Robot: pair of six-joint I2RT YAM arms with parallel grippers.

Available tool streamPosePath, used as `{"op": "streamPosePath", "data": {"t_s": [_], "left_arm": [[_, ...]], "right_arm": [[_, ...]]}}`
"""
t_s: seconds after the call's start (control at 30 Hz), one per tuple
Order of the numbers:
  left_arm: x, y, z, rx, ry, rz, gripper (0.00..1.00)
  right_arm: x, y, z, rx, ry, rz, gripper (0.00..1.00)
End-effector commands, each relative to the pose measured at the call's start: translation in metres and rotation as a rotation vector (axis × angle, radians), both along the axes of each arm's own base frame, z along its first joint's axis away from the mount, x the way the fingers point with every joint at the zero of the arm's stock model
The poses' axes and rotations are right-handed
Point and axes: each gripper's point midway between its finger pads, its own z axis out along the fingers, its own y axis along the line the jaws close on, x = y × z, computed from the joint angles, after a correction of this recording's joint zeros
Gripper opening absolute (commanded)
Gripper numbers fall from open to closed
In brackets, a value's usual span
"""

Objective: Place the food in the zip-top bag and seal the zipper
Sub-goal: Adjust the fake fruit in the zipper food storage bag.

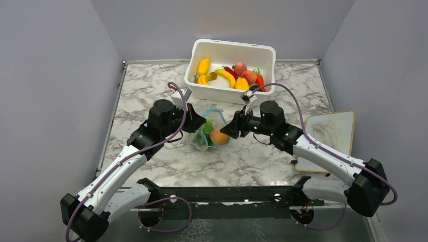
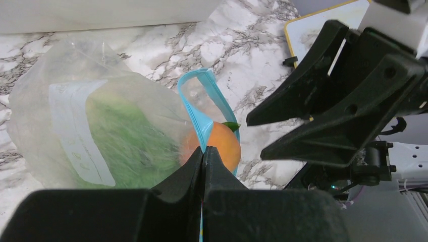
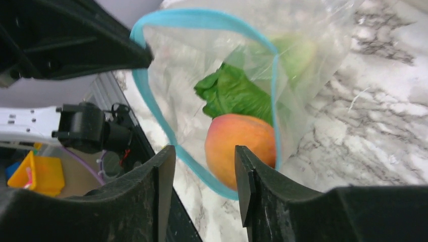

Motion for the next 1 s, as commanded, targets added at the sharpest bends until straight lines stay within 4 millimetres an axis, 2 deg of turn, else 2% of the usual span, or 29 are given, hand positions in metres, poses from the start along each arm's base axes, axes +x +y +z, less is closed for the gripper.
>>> {"op": "streamPosePath", "data": {"t_s": [0.0,0.07,0.23,0.37,0.53,0.63,0.77,0.9,0.97], "left_arm": [[0.001,-0.007,0.033,-0.062,-0.073,-0.026,0.0],[0.001,-0.007,0.033,-0.063,-0.074,-0.023,0.0],[0.001,-0.008,0.033,-0.068,-0.069,-0.025,0.0],[-0.001,-0.008,0.035,-0.077,-0.069,-0.031,0.0],[-0.003,-0.008,0.037,-0.082,-0.073,-0.033,0.0],[-0.004,-0.009,0.036,-0.084,-0.067,-0.04,0.0],[-0.004,-0.011,0.039,-0.092,-0.062,-0.049,0.0],[-0.005,-0.012,0.043,-0.101,-0.065,-0.055,0.0],[-0.005,-0.012,0.045,-0.103,-0.069,-0.052,0.0]], "right_arm": [[-0.023,0.01,-0.005,-0.079,-0.047,0.067,0.51],[-0.028,0.016,-0.013,-0.111,-0.061,0.08,0.62],[-0.016,0.018,-0.027,-0.213,-0.106,0.028,0.66],[-0.008,0.012,-0.034,-0.274,-0.132,0.0,0.65],[-0.011,0.016,-0.043,-0.278,-0.109,0.018,0.56],[-0.003,0.014,-0.053,-0.321,-0.128,0.005,0.56],[0.004,0.011,-0.06,-0.405,-0.163,0.023,0.64],[0.005,0.015,-0.066,-0.404,-0.179,0.037,0.73],[0.007,0.018,-0.067,-0.393,-0.183,0.037,0.75]]}}
